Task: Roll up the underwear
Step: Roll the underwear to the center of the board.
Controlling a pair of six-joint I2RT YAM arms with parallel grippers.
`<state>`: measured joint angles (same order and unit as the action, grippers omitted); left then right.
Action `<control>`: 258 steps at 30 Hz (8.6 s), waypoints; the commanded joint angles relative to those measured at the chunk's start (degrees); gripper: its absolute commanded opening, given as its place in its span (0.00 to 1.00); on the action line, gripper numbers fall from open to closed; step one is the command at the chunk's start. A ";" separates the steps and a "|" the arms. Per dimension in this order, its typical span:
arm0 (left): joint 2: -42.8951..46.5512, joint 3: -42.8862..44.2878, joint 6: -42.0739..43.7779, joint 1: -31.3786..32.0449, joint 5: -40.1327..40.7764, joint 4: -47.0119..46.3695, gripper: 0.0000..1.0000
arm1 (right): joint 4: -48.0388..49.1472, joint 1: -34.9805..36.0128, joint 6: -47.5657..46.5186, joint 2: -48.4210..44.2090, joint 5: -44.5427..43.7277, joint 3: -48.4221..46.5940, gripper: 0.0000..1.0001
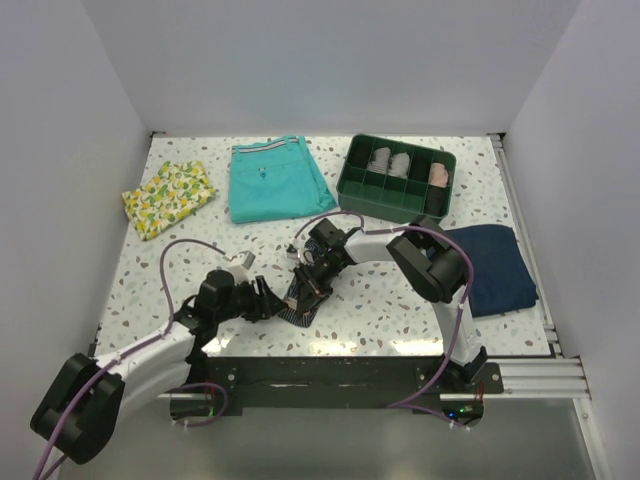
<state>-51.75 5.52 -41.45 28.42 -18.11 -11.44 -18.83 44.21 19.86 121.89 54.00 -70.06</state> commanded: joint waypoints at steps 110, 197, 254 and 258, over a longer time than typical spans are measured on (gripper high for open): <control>-39.49 22.26 1.81 15.26 10.02 11.35 0.00 | 5.65 28.39 -12.30 -31.45 -78.60 22.16 0.56; -4.94 11.72 1.83 4.62 0.27 6.00 0.71 | 39.49 1.23 31.74 -15.27 -17.52 38.25 0.13; -32.80 26.56 -1.18 15.17 12.05 14.34 0.06 | -6.31 19.24 -5.35 -46.83 -59.87 20.58 0.61; -34.03 27.96 -1.00 15.08 11.52 16.09 0.06 | -5.08 24.25 -7.29 -42.09 -67.08 18.83 0.61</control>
<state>-83.31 32.47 -45.32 43.27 -8.73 -1.74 -22.96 64.79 16.97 76.05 -2.13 -48.31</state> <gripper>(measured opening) 0.134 0.604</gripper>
